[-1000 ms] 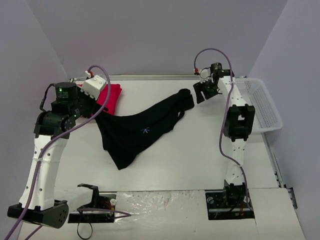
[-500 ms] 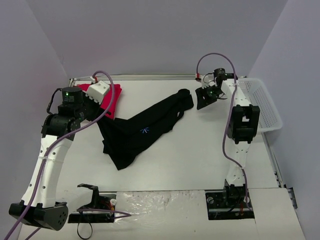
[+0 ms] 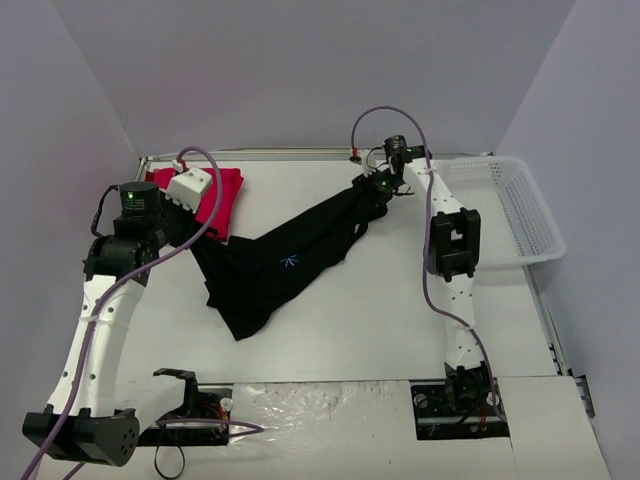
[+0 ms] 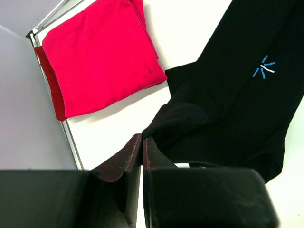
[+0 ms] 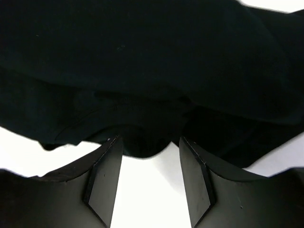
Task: Fold and stack the t-shirts
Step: Flatten out the tshirt
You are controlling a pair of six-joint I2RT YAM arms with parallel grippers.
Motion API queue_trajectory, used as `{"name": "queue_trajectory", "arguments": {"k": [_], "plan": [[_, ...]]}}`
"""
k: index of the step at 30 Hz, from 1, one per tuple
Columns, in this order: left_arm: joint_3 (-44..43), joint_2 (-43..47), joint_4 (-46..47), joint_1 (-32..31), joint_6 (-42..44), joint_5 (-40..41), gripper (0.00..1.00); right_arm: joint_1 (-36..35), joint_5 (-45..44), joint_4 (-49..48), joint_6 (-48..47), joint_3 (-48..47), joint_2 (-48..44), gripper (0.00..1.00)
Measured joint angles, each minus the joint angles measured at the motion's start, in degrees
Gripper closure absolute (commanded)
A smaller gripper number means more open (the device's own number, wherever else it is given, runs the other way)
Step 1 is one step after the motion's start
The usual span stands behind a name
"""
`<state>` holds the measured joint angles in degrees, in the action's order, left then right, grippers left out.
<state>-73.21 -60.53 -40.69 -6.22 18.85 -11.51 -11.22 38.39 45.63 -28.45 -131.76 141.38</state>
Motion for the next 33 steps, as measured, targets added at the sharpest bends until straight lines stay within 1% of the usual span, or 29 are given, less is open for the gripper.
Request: {"name": "queue_trajectory", "arguments": {"k": [8,10,12,13,14,15,16,17,20,24,29,33], "plan": [[1.01,-0.22,0.76,0.72,-0.02,-0.44,0.98,-1.07,-1.55,0.04,-0.31,-0.04,4.46,0.53],[1.2,-0.26,0.79,0.72,-0.02,-0.48,0.98,-1.22,-1.73,0.02,-0.42,-0.04,4.46,0.55],[1.57,-0.26,1.01,0.72,-0.02,-0.55,0.98,-1.22,-2.03,0.02,-0.61,-0.04,4.46,0.65],[1.84,-0.26,1.09,0.72,-0.02,-0.63,0.98,-1.22,-2.21,0.02,-0.74,-0.04,4.5,0.76],[1.97,-0.31,1.09,0.74,-0.02,-0.68,0.98,-1.22,-2.43,0.02,-1.03,-0.04,4.5,0.81],[2.12,-0.33,1.18,0.74,-0.02,-0.7,0.98,-1.22,-2.64,0.02,-1.05,-0.04,4.5,0.91],[2.34,-0.33,1.2,0.74,-0.02,-0.72,0.98,-1.22,-2.91,0.0,-1.27,-0.04,4.5,0.98],[2.51,-0.33,1.2,0.74,-0.02,-0.76,0.97,-1.22,-3.15,0.02,-1.27,-0.04,4.5,1.0],[2.62,-0.39,1.18,0.74,-0.02,-0.96,0.98,-1.22,-3.89,0.02,-1.22,0.11,4.39,1.0],[2.62,-0.46,1.18,0.74,0.0,-0.92,0.98,-1.09,-6.29,0.09,-1.38,3.45,1.84,1.0],[0.81,-1.27,0.09,0.74,0.96,1.6,0.98,0.0,-9.94,1.97,-1.38,5.64,-5.57,1.0],[-2.32,-0.72,-2.08,0.87,2.54,2.78,0.98,3.28,-11.15,3.56,-1.4,5.64,-13.49,1.0]]}}
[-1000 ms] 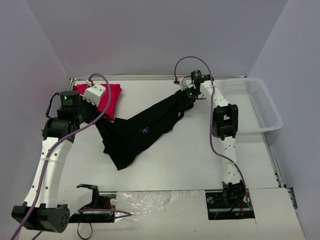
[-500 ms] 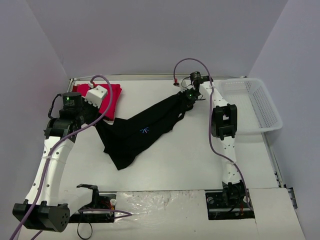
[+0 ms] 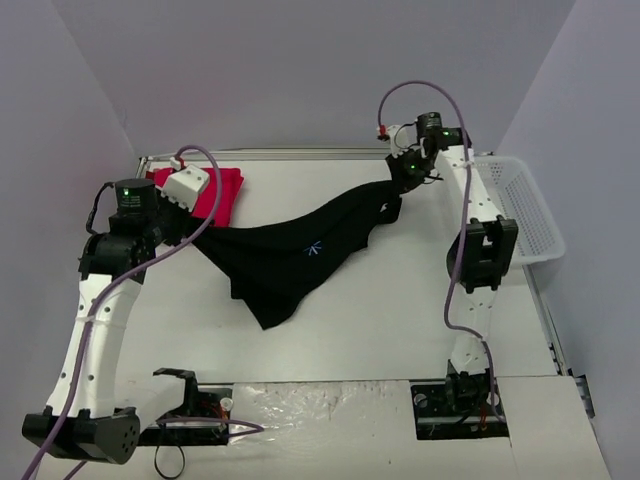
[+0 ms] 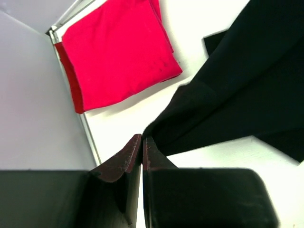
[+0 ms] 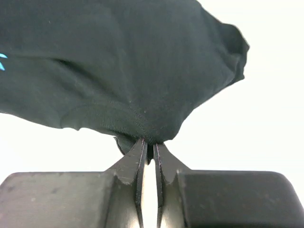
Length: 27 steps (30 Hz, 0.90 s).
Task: Fold and stack the t-shirts
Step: Flatten out the tshirt
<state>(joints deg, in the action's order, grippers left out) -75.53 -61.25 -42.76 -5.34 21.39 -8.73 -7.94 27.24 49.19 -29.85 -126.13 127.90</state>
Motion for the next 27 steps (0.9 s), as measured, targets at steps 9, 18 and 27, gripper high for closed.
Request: {"name": "queue_trajectory", "arguments": {"k": [9,18,27], "plan": [[-6.03,11.96,-13.29,0.17,7.06,-5.51,0.98,7.54,-2.67,2.36,-0.26,8.04,-10.71,1.0],[-9.03,18.73,-31.36,0.22,26.43,-30.08,0.73,5.92,-2.86,4.09,-0.22,13.88,-9.64,1.0],[-5.07,14.1,-33.53,-0.76,32.22,-36.28,0.68,6.03,-3.32,3.93,0.26,13.2,-6.8,1.0]]}}
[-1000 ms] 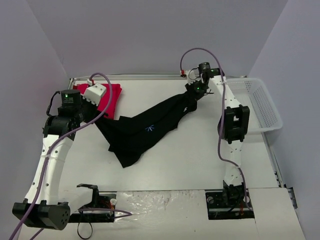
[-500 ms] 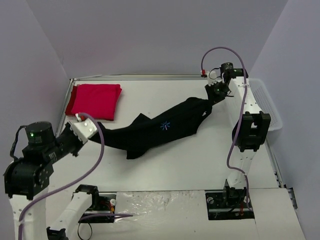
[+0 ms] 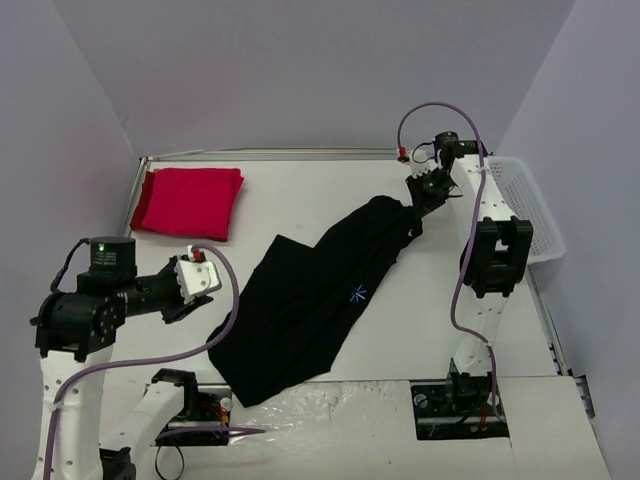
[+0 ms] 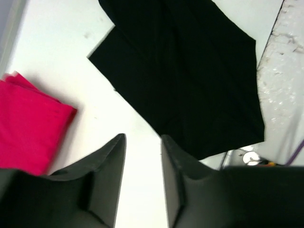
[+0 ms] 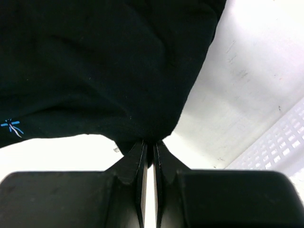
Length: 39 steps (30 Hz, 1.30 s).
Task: Fold and stack the t-shirts
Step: Flatten out the tshirt
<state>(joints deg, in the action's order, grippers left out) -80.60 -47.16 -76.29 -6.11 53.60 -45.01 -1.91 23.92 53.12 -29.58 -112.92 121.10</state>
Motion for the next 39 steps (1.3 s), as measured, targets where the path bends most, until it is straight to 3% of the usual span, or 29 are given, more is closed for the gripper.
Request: {"name": "queue_trajectory", "arguments": {"k": [9,15,19,29,39], "plan": [[12.76,-10.29,17.09,-0.11,-16.61,4.37,0.73,-0.48,-0.17,-0.39,1.05,-0.11,2.56,1.0],[12.46,-27.96,35.06,-0.2,-22.69,5.05,0.72,-1.53,-0.11,-2.1,1.25,0.66,2.56,1.0],[7.15,-38.49,41.97,-0.22,-26.29,4.76,0.72,-1.75,-0.04,-3.3,1.31,2.73,2.56,1.0],[-12.66,-65.07,43.65,-0.72,-29.22,2.69,0.73,-1.9,0.11,-4.59,1.31,4.11,6.97,1.0],[-16.22,-74.38,38.42,-2.03,-28.5,3.56,0.71,-2.01,0.09,-4.94,1.29,4.85,7.17,1.0]]}}
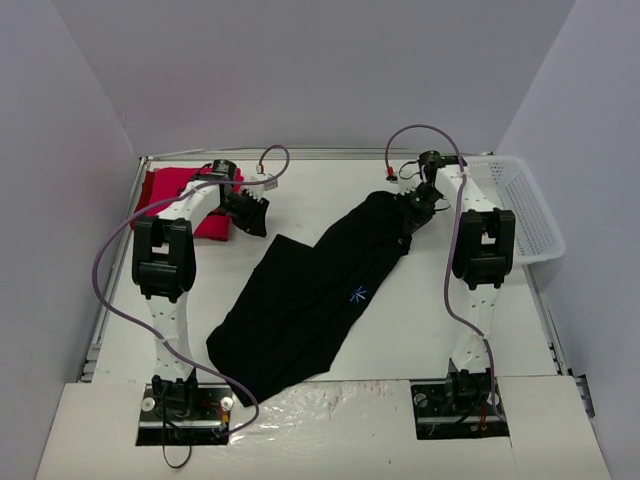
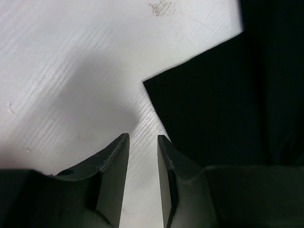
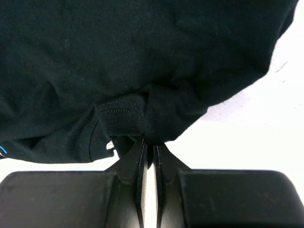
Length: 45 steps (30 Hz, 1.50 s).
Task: Fold and stack the t-shirts
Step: Flatten out the tshirt
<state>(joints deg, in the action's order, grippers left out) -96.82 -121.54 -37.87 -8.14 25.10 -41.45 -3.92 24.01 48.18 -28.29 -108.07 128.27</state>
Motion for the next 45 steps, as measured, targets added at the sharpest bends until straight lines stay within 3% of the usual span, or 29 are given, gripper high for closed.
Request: {"name": "queue_trajectory", "arguments": {"k": [2,6,33,40,42,45], "plan": [[-0.57,-0.42,-0.92,-0.42,0.26,0.0,0.73,-0.15,-0.02,-0.15,0.0,0.35,0.0,1.0],[-1.73,-1.07,-1.44,-1.42,0.81,0.13,0.65,-0.57,-0.02,-0.46,0.0,1.07,0.0,1.0],[-8.96,-8.66,-3.45,-6.67,0.07,2.51,0.68,-1.44,-1.2,-1.79,-0.26,4.04,0.0,1.0],[-8.94,-8.48,-2.97,-9.2,0.07,7.28,0.81,-1.53,-1.57,-1.99,-0.28,4.48,0.0,1.0],[-8.94,-8.37,-2.75,-9.86,-0.15,9.64,0.96,-1.68,-1.77,-2.08,-0.31,4.55,0.0,1.0],[-8.94,-8.31,-2.49,-10.49,-0.61,11.89,0.97,-1.9,-2.01,-2.21,-0.39,4.74,0.0,1.0]]}}
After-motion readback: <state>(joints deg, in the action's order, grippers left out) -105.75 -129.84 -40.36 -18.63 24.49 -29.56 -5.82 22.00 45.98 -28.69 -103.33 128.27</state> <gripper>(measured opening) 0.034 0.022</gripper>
